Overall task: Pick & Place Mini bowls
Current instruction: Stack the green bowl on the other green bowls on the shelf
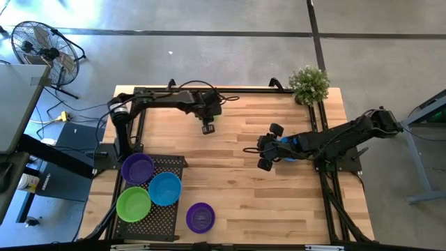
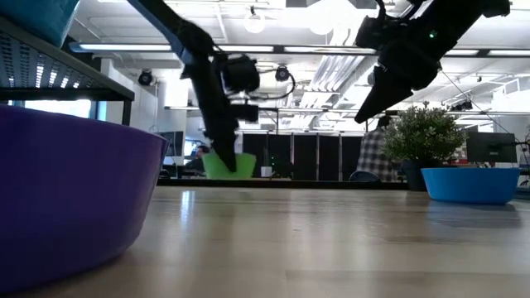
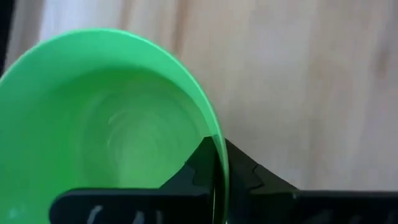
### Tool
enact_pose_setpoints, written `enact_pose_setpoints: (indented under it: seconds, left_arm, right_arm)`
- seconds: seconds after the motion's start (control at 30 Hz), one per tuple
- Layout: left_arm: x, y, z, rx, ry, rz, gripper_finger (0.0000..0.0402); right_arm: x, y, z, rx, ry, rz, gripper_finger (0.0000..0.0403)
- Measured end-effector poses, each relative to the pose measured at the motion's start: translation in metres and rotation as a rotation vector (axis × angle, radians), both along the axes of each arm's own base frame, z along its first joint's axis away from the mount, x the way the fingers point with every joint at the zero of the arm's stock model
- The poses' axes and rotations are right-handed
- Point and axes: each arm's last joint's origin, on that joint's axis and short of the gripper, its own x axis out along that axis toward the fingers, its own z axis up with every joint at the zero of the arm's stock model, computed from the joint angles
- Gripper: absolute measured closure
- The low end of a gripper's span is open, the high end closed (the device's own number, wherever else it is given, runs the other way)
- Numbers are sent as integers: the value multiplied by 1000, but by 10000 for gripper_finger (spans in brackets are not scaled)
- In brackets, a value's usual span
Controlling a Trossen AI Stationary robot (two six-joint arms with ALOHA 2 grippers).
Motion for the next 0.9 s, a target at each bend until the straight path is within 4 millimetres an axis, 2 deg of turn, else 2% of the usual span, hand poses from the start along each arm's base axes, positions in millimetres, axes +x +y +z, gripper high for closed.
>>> enact_pose_setpoints:
  seconds: [0.13,0.4,0.67,0.9]
  left_arm:
    - [-5,-17,29,23,-31,-50,398]
    - [-41,-62,91,31,-50,-124,400]
    - [-98,-137,147,-1,-64,-289,400]
    - [-142,-197,203,42,-102,-347,401]
  right_arm:
    - [0,0,0,0,0,0,254]
    - [0,0,0,-2,0,-1,253]
    - [0,0,0,-6,-4,-6,254]
    - [2,0,2,-19,-24,7,253]
